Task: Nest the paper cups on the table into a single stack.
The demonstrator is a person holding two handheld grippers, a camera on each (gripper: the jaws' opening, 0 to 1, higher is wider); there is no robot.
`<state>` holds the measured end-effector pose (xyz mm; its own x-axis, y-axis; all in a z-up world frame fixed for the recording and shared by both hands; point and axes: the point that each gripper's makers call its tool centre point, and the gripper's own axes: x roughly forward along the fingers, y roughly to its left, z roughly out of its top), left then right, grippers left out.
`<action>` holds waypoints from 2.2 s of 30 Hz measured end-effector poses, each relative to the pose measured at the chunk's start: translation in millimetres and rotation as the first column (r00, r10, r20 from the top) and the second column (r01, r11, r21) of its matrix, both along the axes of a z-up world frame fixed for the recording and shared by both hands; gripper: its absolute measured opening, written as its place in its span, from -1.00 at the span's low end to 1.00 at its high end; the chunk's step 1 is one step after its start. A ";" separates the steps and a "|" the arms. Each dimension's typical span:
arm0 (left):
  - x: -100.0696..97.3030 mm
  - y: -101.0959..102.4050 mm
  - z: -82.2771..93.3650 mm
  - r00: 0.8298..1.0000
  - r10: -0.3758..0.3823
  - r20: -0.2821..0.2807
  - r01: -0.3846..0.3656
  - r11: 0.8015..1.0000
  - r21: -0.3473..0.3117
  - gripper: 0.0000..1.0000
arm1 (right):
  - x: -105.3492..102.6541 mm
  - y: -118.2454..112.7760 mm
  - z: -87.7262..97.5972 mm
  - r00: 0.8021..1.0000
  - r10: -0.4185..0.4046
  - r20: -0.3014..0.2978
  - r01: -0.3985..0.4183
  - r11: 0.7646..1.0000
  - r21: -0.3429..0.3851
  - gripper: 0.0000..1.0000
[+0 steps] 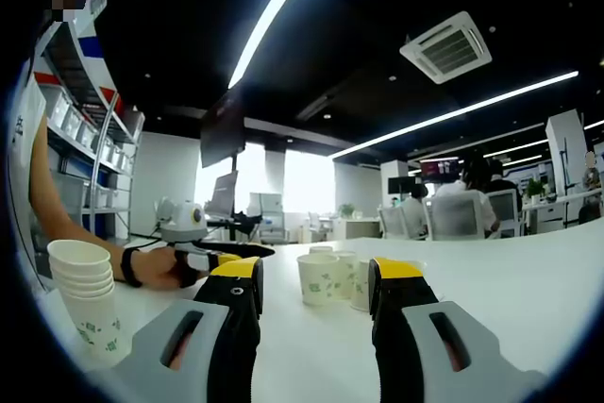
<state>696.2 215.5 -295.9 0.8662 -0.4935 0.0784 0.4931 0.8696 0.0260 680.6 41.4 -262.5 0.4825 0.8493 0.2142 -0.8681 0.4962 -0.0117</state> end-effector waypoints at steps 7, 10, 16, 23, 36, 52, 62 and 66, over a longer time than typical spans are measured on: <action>-1.6 0.6 0.7 1.000 0.003 0.004 -0.003 1.000 -0.006 0.22 | 0.5 -2.1 -0.7 1.000 -0.005 0.000 0.005 1.000 0.002 -0.05; -2.2 -0.6 0.7 1.000 0.000 0.006 0.000 1.000 -0.003 0.22 | 1.3 -3.6 -1.4 1.000 -0.010 -0.003 0.010 1.000 0.003 -0.05; -3.6 0.2 3.1 1.000 0.003 0.012 -0.002 1.000 -0.006 0.22 | 2.3 -3.8 -2.8 1.000 -0.012 -0.006 0.012 1.000 -0.002 -0.05; -3.9 0.5 3.4 1.000 0.004 0.015 -0.003 1.000 -0.005 0.22 | 2.8 -6.3 -3.3 1.000 -0.019 -0.009 0.019 1.000 0.002 -0.05; -3.5 1.8 3.2 1.000 0.007 0.015 -0.007 1.000 -0.004 0.22 | 3.7 -6.3 -3.5 1.000 -0.021 -0.010 0.021 1.000 0.001 -0.05; -2.5 1.7 4.3 1.000 0.011 0.022 -0.010 1.000 -0.002 0.22 | 3.1 -6.3 -0.7 1.000 -0.026 -0.005 0.027 1.000 0.004 -0.05; -1.3 -0.6 2.6 1.000 0.005 0.022 -0.005 1.000 0.010 0.22 | -3.3 0.3 -5.9 0.998 -0.055 0.004 0.055 0.997 -0.048 -0.05; 1.7 -0.5 -0.3 1.000 0.002 0.020 -0.002 1.000 0.020 0.21 | -0.8 2.4 -8.6 0.998 -0.048 -0.028 0.047 0.998 -0.047 -0.04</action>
